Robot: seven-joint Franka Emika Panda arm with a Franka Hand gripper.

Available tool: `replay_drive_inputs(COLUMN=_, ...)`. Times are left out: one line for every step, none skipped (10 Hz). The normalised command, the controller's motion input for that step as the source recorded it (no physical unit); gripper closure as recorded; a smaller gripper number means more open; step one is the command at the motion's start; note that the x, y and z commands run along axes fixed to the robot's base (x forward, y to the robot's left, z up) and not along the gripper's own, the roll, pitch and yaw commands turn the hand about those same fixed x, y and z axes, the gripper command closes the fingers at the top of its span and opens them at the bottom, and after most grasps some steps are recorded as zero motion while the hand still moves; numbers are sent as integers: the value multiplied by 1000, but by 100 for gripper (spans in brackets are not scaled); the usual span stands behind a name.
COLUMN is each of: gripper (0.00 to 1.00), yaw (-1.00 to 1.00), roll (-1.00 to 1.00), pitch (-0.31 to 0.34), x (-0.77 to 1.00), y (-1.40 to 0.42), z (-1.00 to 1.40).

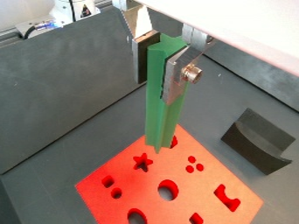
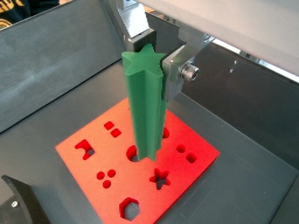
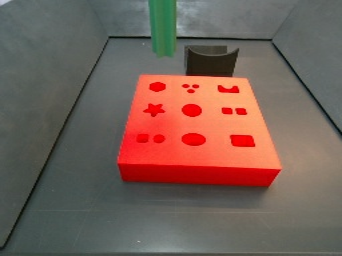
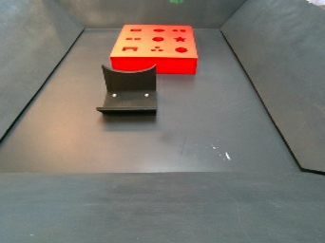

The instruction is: Insert the star object.

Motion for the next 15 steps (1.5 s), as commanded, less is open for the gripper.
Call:
replay_drive_inputs(gripper=100, yaw=80, roll=-100, pitch=-17, x=0, y=0, z=-426)
replay_drive_inputs(gripper=100, yaw=597, roll=0, pitch=0, x=14, y=0, z=-491)
replay_drive_inputs(gripper=100, yaw=817, roll=131, pitch=0, x=3, y=-86, z=-449)
replay_drive_inputs(gripper=100, yaw=854, roll=234, pitch=19, x=0, y=0, z=-463)
replay_drive_inputs(gripper=100, yaw=889, roll=280, pitch=19, x=0, y=0, z=-429)
replay_drive_inputs(gripper=100, yaw=874, roll=311, pitch=16, x=0, y=0, z=-380)
replay_drive_inputs(gripper=100, yaw=840, roll=340, pitch=4, x=0, y=0, z=-297)
replay_drive_inputs(gripper=100, yaw=609, roll=153, pitch=0, x=14, y=-91, z=-220)
replay_drive_inputs(gripper=100, yaw=243, roll=-50, pitch=-3, x=0, y=-29, z=-309)
replay_drive_inputs(gripper=100, yaw=211, roll=-207, pitch=-63, x=0, y=0, z=-303)
replay_drive_inputs(gripper=100, yaw=383, roll=-354, pitch=-66, x=0, y=0, z=-300)
replay_drive_inputs(gripper=100, yaw=240, roll=-424, pitch=-129, x=0, y=0, z=-166)
replay_drive_inputs(gripper=100, yaw=89, roll=-344, pitch=-147, x=-63, y=0, z=-189)
replay_drive_inputs(gripper=100, yaw=51, roll=-191, pitch=-100, x=-46, y=-9, z=-106)
replay_drive_inputs(gripper=100, yaw=0, roll=-183, pitch=-100, x=0, y=-23, z=-94)
